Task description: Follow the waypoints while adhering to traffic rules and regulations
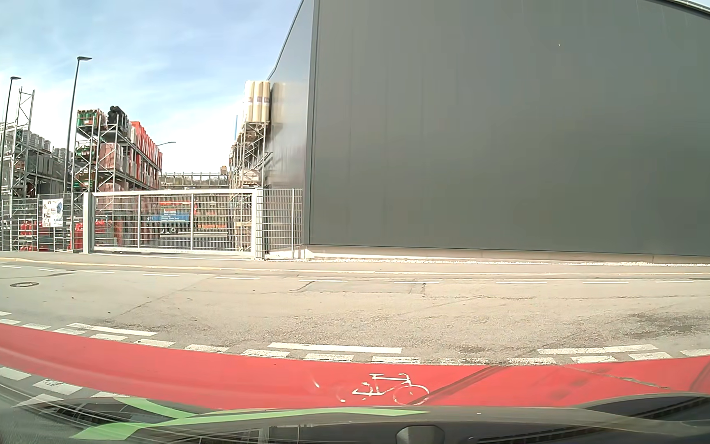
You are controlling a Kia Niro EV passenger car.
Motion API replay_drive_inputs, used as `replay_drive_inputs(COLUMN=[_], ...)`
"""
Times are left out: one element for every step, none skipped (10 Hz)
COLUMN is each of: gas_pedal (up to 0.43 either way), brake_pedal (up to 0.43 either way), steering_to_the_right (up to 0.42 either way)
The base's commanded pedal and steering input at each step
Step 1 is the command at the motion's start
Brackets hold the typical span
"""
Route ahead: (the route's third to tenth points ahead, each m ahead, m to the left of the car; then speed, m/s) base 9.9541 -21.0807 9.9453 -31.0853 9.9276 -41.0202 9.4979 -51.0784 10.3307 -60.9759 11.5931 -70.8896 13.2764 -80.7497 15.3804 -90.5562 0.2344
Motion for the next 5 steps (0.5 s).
replay_drive_inputs(gas_pedal=[0.000,0.000,0.000,0.000,0.000], brake_pedal=[0.244,0.238,0.159,0.049,0.000], steering_to_the_right=[0.405,0.405,0.405,0.406,0.410])
